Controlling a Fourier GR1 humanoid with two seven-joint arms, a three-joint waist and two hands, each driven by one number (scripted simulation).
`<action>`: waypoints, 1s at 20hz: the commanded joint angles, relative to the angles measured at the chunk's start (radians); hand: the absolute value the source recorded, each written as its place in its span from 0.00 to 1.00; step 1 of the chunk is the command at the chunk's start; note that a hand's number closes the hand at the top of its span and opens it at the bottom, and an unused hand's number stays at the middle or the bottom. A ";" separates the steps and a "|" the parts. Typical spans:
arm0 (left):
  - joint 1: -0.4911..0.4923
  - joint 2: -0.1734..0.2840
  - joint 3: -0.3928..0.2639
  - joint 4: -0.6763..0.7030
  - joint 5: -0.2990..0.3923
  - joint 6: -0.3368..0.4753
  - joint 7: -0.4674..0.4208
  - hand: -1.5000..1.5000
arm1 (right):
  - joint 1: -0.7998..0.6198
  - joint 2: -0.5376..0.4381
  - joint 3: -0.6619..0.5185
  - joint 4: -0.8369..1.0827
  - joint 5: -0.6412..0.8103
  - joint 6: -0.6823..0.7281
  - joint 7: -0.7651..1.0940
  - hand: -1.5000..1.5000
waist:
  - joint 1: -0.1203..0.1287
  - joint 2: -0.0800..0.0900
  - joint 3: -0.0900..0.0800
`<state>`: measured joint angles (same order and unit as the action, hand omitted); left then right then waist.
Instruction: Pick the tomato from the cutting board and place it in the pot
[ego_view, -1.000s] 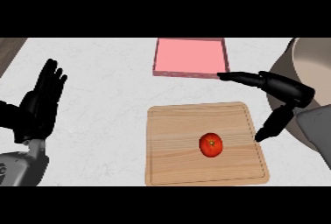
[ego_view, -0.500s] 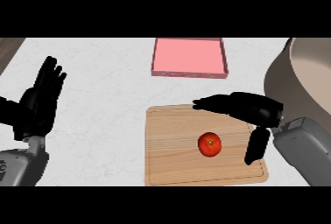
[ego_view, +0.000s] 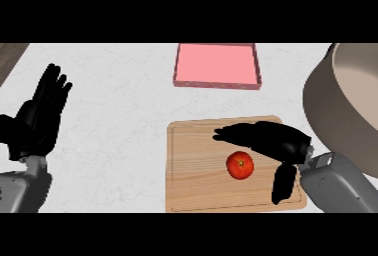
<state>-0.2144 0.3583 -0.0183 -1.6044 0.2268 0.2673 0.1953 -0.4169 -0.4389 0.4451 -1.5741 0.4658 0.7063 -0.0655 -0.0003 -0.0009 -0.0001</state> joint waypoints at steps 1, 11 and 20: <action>0.001 -0.007 0.020 -0.008 -0.012 -0.023 0.016 0.50 | 0.019 0.049 0.024 0.028 0.113 -0.029 0.021 0.00 | 0.003 0.001 0.000; -0.013 -0.042 0.074 0.034 -0.031 -0.082 0.010 0.50 | 0.054 0.064 -0.018 0.147 0.261 -0.092 -0.161 0.00 | 0.003 0.002 0.000; 0.026 -0.087 0.088 0.002 -0.092 -0.096 -0.011 0.50 | -0.026 0.196 -0.066 0.272 0.375 -0.079 -0.109 0.00 | 0.005 0.002 0.000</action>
<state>-0.1861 0.2732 0.0439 -1.6272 0.1425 0.1943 0.2015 -0.3866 -0.2810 0.4126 -1.3915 0.8034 0.6286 -0.1616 0.0031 0.0002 0.0001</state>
